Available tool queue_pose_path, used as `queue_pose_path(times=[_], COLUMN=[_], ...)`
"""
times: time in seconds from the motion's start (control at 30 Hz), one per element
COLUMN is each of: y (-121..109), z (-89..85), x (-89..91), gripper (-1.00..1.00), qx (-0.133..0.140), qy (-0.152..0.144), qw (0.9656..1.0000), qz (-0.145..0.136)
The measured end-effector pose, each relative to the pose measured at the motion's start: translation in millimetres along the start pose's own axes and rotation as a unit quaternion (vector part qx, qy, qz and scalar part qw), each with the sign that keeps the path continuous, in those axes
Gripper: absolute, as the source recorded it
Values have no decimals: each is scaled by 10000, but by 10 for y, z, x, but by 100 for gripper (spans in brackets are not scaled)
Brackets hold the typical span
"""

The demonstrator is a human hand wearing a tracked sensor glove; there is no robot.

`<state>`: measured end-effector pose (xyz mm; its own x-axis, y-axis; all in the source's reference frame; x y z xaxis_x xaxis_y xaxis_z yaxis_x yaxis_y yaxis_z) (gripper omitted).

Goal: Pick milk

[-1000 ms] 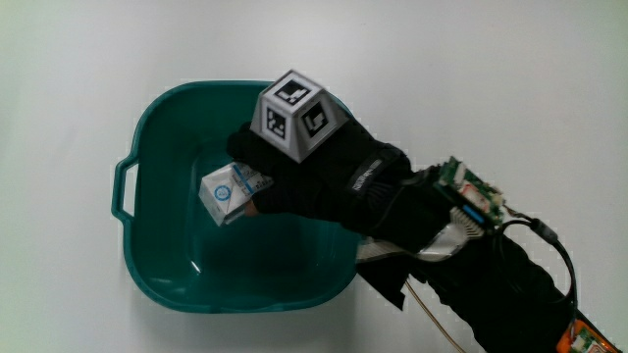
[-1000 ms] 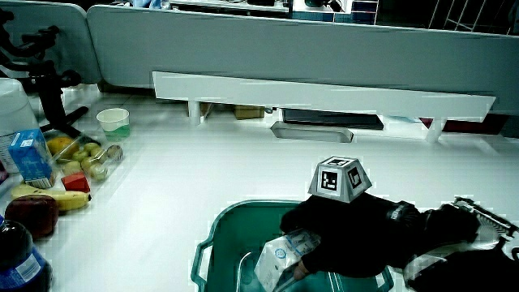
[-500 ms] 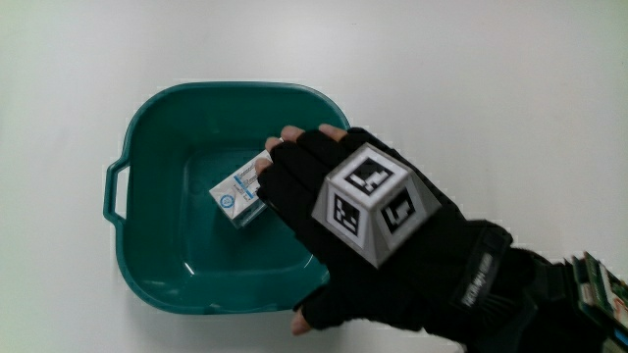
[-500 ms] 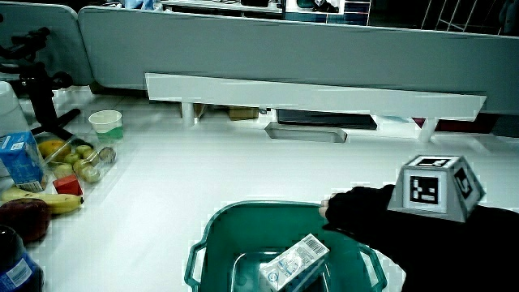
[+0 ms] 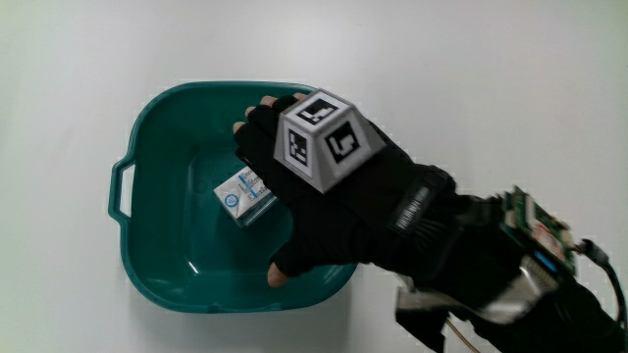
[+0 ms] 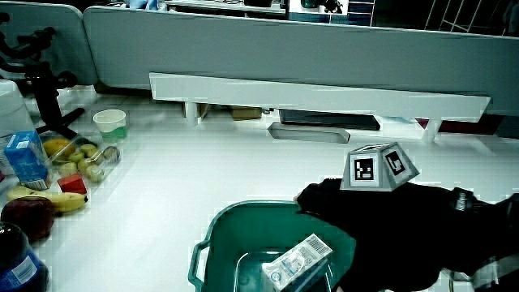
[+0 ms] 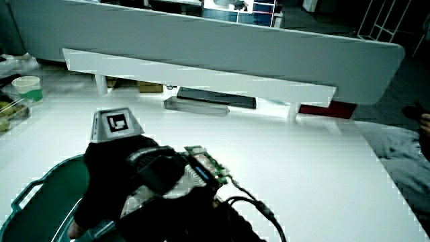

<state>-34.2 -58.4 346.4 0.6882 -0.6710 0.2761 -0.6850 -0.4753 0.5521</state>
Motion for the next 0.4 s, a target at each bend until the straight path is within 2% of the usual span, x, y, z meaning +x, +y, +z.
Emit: queue_pose_path(times=[0.1,0.13,0.23,0.27,0.3,0.33,0.37,0.4], y=[-63,-112,-148,-181,-206,-256,-257,-309], z=[56,107,132,156,173,218,209,253], x=[22,20,89,119,145,161,201,218], gripper=[100,100,100,100,100,100,100,100], qx=[93,225,251,323,335,470,436,614], qy=[144,140,469,686,732,868,1023,894], qw=[9998,9996,9982,9965,9960,9941,9923,9934], qz=[82,72,263,355,389,444,550,372])
